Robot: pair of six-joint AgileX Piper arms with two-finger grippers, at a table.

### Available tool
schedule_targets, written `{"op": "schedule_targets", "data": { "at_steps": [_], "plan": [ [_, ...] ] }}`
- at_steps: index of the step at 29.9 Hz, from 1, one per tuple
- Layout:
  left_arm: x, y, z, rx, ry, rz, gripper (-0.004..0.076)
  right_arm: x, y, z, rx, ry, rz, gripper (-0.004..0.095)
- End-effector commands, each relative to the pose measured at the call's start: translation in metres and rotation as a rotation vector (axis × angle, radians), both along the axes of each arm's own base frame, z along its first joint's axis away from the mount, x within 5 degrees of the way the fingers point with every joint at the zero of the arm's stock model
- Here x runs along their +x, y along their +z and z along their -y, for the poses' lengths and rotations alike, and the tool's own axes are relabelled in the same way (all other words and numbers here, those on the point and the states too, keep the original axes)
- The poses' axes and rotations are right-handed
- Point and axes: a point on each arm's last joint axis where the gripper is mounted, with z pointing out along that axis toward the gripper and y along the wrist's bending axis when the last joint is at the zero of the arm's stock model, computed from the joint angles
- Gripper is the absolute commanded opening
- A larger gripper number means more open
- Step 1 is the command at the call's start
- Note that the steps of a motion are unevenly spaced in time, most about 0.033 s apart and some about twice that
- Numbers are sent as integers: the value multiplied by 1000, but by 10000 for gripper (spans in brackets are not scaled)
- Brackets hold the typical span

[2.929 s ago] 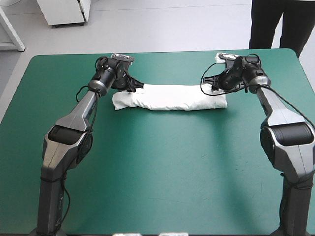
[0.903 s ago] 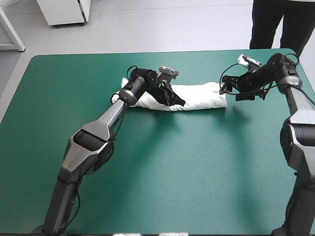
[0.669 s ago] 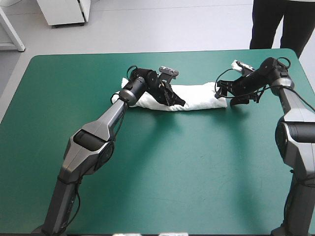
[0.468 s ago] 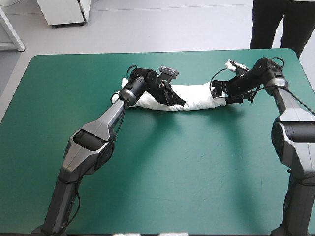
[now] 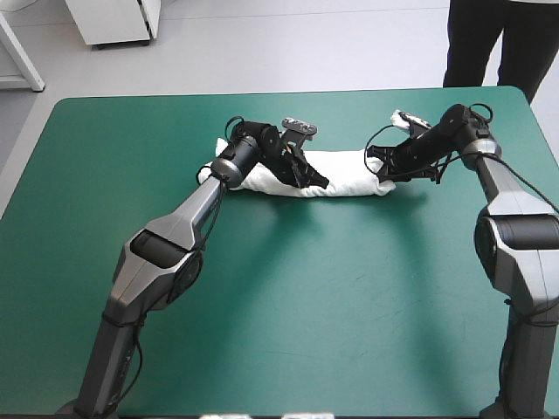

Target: Fold the cloth

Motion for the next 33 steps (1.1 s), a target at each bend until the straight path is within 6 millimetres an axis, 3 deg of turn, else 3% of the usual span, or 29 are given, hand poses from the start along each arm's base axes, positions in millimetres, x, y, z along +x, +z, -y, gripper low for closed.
{"op": "schedule_targets", "data": {
  "at_steps": [1, 9, 17, 22, 27, 33],
  "plan": [
    [-6, 31, 2, -46, -10, 42, -10, -8, 72, -8, 60, 18, 177, -17],
    [-6, 31, 2, -45, -10, 39, -10, -25, 131, -13, 115, 40, 299, -17],
    [-6, 31, 1, -44, -11, 38, -10, -49, 164, -49, 136, 147, 377, -17],
    [-6, 31, 1, -44, -11, 38, -10, -57, 175, -67, 131, 183, 427, -17],
    [-6, 31, -1, -39, 2, 27, -10, -57, 175, -68, 130, 181, 435, -17],
    [-14, 68, -31, 1, 22, -16, -10, -53, 176, -66, 107, 157, 471, -17]
  ]
}}
